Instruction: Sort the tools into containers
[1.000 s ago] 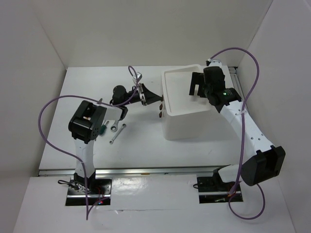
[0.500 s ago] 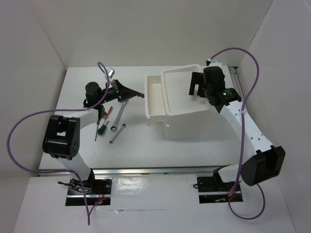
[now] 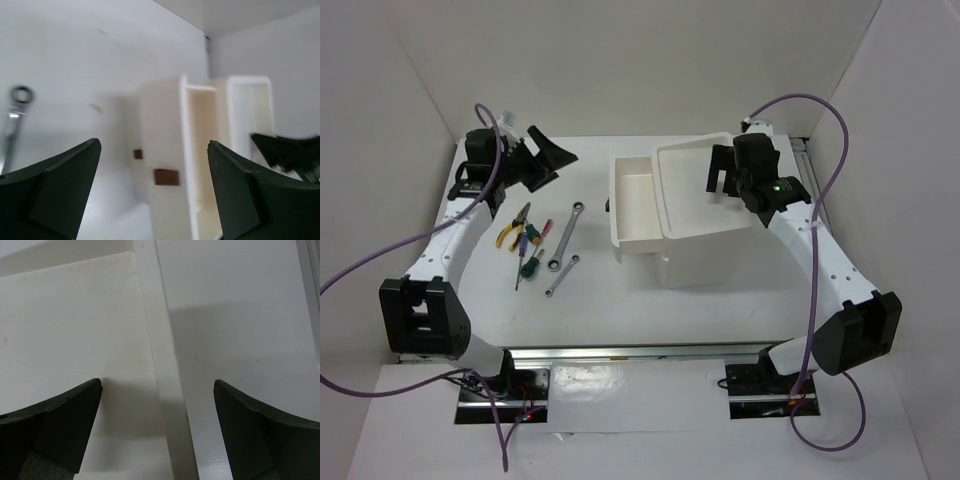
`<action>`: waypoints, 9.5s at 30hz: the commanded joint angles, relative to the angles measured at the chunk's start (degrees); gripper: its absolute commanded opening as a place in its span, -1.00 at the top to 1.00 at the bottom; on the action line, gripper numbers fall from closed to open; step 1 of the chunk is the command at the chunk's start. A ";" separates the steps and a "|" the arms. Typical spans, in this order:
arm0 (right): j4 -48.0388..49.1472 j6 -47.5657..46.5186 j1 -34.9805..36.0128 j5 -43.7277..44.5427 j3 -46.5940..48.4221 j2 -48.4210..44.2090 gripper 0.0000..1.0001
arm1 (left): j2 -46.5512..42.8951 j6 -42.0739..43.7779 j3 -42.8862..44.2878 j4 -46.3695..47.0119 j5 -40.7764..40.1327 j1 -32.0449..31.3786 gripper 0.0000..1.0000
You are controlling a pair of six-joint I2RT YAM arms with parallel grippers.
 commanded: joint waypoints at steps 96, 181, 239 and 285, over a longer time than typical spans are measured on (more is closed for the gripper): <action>-3.92 1.05 1.64 7.53 -3.62 -3.90 -0.99 | -5.07 9.18 20.93 -40.39 -43.06 -21.92 -1.00; -2.25 0.52 1.64 5.95 -5.82 -6.01 -0.99 | 5.37 6.09 27.60 -24.33 -9.70 -24.09 0.88; -3.22 3.42 2.17 6.21 -5.29 -5.48 -0.99 | 18.84 17.52 29.36 -18.89 -40.65 -39.57 0.26; -2.16 1.93 2.70 7.44 -6.52 -10.41 -0.99 | 35.87 -43.38 -19.69 82.98 -2.50 -22.25 -0.22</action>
